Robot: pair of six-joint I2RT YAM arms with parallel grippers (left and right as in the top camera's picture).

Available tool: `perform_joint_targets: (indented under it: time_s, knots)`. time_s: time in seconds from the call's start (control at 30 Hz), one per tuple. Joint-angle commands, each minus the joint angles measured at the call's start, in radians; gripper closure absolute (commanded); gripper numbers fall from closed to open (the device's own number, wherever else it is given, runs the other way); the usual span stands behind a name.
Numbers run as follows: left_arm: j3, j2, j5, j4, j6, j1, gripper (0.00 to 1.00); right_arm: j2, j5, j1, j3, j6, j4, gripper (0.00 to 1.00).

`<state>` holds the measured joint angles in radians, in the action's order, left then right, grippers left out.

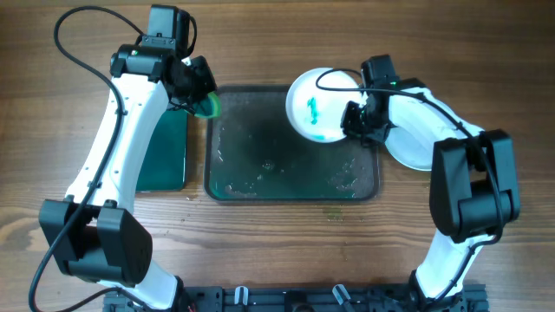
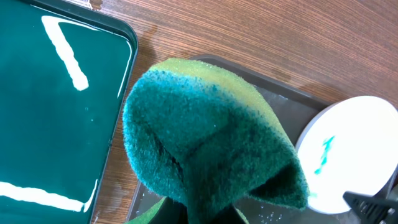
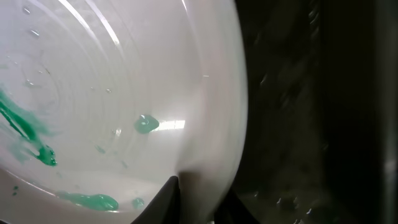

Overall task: Clean dirty plates on tray and stack at the side
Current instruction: 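Grasp the last plate with the right gripper and pull it toward center, then scrub the third plate with the sponge in the left gripper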

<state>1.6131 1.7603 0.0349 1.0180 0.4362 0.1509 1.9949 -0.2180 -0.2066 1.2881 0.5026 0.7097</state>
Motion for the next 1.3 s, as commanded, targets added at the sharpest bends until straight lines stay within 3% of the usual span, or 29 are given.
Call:
perform_joint_targets:
  time_s: [0.0,0.17,0.3,0.43,0.53,0.63,0.8,0.9,1.1,1.27]
  knots:
    - [0.007,0.003,-0.007,-0.003,0.017,0.005,0.96,0.012,-0.073,-0.039,0.001,-0.045,0.080,0.81]
    - [0.007,0.003,-0.007,-0.003,0.017,0.005,0.96,-0.008,-0.071,-0.065,0.001,-0.119,0.183,0.80]
    - [0.007,0.003,-0.007,-0.003,0.017,0.005,0.96,-0.028,0.062,-0.059,0.010,-0.164,0.184,0.64]
    - [0.007,0.003,-0.007,-0.003,0.017,0.005,0.96,-0.022,0.120,-0.043,0.010,-0.319,0.054,0.54]
    - [0.007,0.003,-0.007,-0.003,0.017,0.005,0.96,-0.001,-0.005,-0.041,0.010,-0.464,-0.080,0.53]
    - [0.007,0.003,-0.007,-0.003,0.017,0.005,0.96,0.053,-0.116,-0.046,0.010,-0.479,-0.155,0.61]
    - [0.007,0.003,-0.007,-0.003,0.017,0.005,0.96,0.071,-0.110,-0.034,0.010,-0.435,-0.129,0.89]
    - [0.006,0.003,-0.006,-0.003,0.017,0.005,0.96,0.069,-0.129,-0.031,0.010,-0.386,-0.087,0.95]
    - [-0.022,0.036,-0.006,-0.017,0.017,0.048,0.96,0.064,-0.307,-0.036,0.010,-0.232,-0.029,0.96]
    - [-0.026,0.145,0.013,-0.052,0.018,0.151,0.96,0.069,-0.285,-0.086,0.006,-0.059,-0.058,0.96]
